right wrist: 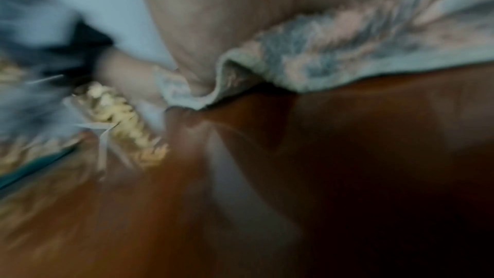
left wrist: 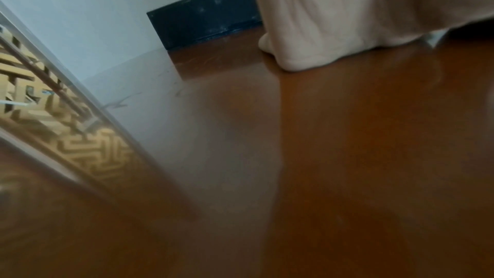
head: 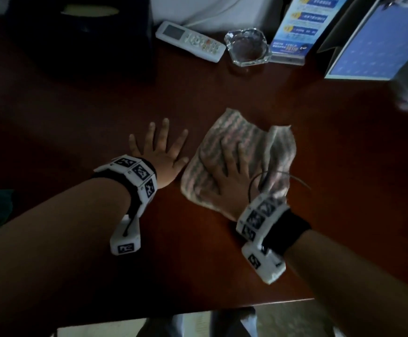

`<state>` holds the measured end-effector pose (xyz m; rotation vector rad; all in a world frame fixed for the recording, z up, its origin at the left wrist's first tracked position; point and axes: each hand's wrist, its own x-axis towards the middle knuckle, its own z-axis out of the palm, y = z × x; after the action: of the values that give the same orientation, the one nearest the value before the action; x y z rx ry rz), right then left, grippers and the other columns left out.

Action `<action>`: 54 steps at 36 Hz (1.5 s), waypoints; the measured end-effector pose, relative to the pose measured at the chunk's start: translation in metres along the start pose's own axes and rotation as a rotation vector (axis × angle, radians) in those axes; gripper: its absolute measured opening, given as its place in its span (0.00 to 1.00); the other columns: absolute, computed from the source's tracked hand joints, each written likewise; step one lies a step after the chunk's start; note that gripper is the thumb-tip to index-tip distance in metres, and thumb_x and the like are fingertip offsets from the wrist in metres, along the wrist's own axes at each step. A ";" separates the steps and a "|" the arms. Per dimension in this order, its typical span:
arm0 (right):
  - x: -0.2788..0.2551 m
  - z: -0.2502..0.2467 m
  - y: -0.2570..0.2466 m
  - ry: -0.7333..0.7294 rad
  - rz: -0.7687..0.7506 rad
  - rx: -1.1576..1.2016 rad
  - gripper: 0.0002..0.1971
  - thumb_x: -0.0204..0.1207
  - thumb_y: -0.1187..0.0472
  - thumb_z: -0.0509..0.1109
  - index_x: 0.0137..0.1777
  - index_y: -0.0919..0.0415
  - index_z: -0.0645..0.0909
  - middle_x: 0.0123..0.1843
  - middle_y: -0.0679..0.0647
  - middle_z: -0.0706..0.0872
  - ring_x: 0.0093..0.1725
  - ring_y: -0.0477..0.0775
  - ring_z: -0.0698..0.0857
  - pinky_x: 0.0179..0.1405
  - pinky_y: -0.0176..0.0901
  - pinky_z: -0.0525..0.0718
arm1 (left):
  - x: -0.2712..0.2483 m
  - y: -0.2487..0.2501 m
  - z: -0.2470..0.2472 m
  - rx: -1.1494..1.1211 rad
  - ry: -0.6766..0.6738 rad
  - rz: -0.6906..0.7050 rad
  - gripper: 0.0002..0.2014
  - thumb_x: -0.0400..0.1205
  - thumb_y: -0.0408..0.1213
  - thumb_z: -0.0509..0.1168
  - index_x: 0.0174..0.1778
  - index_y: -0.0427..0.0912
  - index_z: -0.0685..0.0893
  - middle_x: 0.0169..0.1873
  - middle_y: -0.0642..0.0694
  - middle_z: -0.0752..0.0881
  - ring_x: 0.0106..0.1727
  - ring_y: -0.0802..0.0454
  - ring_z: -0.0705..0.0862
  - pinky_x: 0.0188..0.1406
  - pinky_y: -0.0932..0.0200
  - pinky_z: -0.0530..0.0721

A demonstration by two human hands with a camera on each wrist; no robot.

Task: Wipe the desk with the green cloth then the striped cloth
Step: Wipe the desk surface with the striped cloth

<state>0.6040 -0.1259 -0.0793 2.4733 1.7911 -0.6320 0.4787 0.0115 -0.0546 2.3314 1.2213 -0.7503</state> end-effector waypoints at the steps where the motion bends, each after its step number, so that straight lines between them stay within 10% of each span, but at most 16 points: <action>1: -0.015 0.004 0.000 -0.002 -0.009 0.004 0.37 0.69 0.25 0.44 0.77 0.26 0.34 0.81 0.45 0.24 0.77 0.57 0.20 0.68 0.86 0.44 | 0.000 0.000 0.001 -0.004 0.012 -0.002 0.29 0.85 0.60 0.38 0.76 0.67 0.27 0.76 0.51 0.20 0.79 0.45 0.24 0.74 0.29 0.33; 6: -0.087 0.016 -0.006 -0.086 -0.036 0.011 0.37 0.75 0.29 0.53 0.74 0.24 0.29 0.78 0.41 0.19 0.75 0.55 0.17 0.65 0.85 0.38 | -0.002 0.003 0.003 -0.006 0.071 -0.033 0.29 0.85 0.61 0.38 0.77 0.67 0.29 0.78 0.51 0.24 0.80 0.46 0.27 0.76 0.30 0.35; 11: -0.134 0.031 0.003 -0.103 -0.001 0.014 0.38 0.72 0.27 0.55 0.80 0.30 0.46 0.85 0.47 0.38 0.83 0.62 0.39 0.65 0.79 0.45 | -0.006 0.018 -0.013 0.143 0.096 -0.068 0.30 0.85 0.59 0.44 0.82 0.59 0.41 0.83 0.44 0.40 0.83 0.42 0.38 0.75 0.25 0.41; 14: -0.146 0.032 0.019 -0.085 -0.017 0.030 0.37 0.73 0.27 0.54 0.78 0.26 0.40 0.81 0.40 0.26 0.80 0.56 0.26 0.68 0.77 0.40 | -0.009 0.038 -0.021 0.248 0.171 -0.041 0.29 0.86 0.54 0.48 0.82 0.50 0.52 0.82 0.42 0.49 0.83 0.42 0.42 0.74 0.24 0.41; 34: -0.176 0.027 0.107 0.016 0.451 0.075 0.39 0.63 0.22 0.38 0.73 0.24 0.25 0.78 0.42 0.20 0.77 0.54 0.22 0.70 0.82 0.45 | -0.010 0.085 0.021 0.101 0.028 0.102 0.32 0.83 0.64 0.37 0.77 0.65 0.28 0.76 0.51 0.21 0.79 0.49 0.24 0.76 0.30 0.33; 40: -0.172 0.043 0.034 0.048 0.283 0.026 0.38 0.69 0.30 0.55 0.80 0.36 0.55 0.85 0.58 0.53 0.82 0.67 0.49 0.64 0.88 0.53 | -0.011 0.086 0.020 0.088 0.043 0.115 0.32 0.83 0.64 0.40 0.79 0.64 0.31 0.78 0.50 0.23 0.79 0.48 0.25 0.76 0.30 0.33; 47: -0.170 0.048 -0.020 -0.016 0.051 0.018 0.35 0.68 0.31 0.58 0.77 0.40 0.68 0.84 0.58 0.58 0.81 0.72 0.53 0.64 0.87 0.50 | -0.009 0.086 0.019 0.062 0.038 0.101 0.32 0.82 0.65 0.42 0.79 0.67 0.33 0.79 0.52 0.25 0.80 0.48 0.26 0.75 0.31 0.33; 54: -0.180 0.050 0.039 -0.054 -0.104 -0.041 0.35 0.68 0.29 0.61 0.76 0.37 0.68 0.84 0.53 0.57 0.83 0.65 0.52 0.66 0.81 0.54 | -0.011 0.090 0.003 0.030 0.110 0.104 0.30 0.82 0.61 0.52 0.79 0.65 0.51 0.82 0.51 0.42 0.82 0.43 0.43 0.77 0.30 0.43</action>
<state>0.5781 -0.3151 -0.0735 2.3268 1.9025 -0.6545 0.5482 -0.0457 -0.0409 2.4681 1.1306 -0.6165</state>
